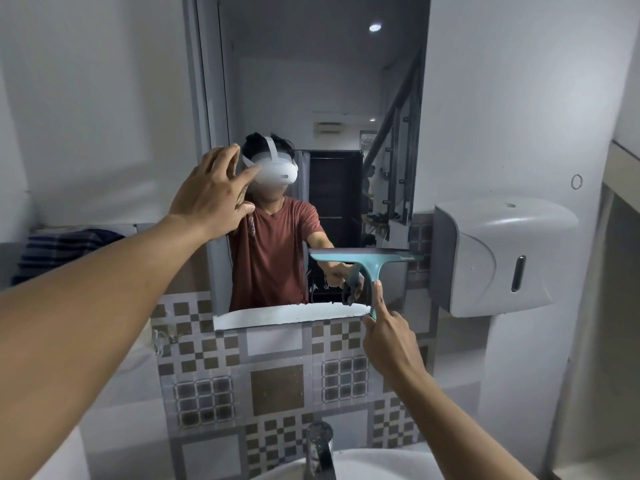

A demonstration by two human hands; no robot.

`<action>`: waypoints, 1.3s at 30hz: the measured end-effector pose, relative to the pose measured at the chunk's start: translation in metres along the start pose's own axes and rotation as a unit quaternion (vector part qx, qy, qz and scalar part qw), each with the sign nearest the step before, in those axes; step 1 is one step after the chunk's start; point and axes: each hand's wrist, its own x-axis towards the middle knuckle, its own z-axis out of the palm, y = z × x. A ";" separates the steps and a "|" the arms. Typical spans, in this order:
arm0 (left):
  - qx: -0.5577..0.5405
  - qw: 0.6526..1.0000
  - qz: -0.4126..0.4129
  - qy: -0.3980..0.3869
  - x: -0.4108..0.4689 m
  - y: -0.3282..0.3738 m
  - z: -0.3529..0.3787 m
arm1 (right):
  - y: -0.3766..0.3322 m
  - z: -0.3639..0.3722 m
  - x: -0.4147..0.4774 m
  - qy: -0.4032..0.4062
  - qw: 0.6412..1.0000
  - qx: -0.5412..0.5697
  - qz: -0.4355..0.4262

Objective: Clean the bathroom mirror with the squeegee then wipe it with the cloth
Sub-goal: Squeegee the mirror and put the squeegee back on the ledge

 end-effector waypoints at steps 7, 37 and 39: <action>0.011 1.000 0.002 -0.006 0.001 0.000 -0.003 | -0.015 0.015 -0.011 -0.030 0.996 0.079 0.017; 0.022 1.000 0.012 -0.001 0.004 -0.023 0.004 | -0.120 0.085 -0.049 -0.058 0.912 0.395 0.095; 0.019 1.000 0.009 -0.003 0.005 -0.023 0.004 | -0.131 0.091 -0.056 -0.068 0.911 0.400 0.071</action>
